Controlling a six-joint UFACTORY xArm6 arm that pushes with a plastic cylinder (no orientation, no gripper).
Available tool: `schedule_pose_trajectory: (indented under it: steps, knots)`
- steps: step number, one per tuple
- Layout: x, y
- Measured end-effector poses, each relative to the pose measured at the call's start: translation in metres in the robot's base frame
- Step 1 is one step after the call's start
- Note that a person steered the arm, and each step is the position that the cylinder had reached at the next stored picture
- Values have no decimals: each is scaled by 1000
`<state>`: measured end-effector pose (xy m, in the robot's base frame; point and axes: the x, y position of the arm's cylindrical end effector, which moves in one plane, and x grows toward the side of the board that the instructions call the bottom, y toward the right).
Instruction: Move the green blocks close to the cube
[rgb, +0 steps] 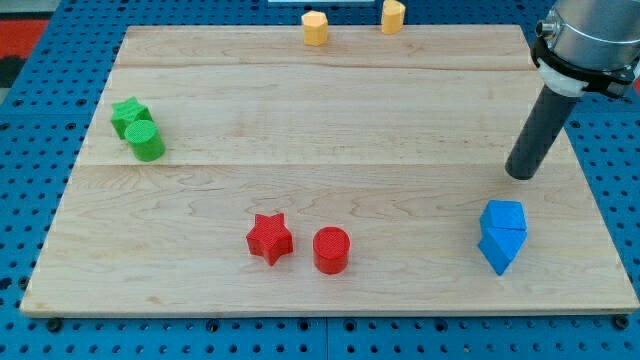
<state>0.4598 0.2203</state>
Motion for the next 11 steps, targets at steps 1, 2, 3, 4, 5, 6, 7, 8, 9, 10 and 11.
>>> schedule_pose_trajectory:
  steps: [1, 2, 3, 4, 5, 6, 7, 8, 9, 10, 11]
  knots:
    - [0, 0]
    - [2, 0]
    - [2, 0]
    - [2, 0]
    - [-4, -20]
    - [-29, -80]
    - [-36, -187]
    - [-23, -265]
    - [24, -318]
    - [14, -384]
    - [-18, -413]
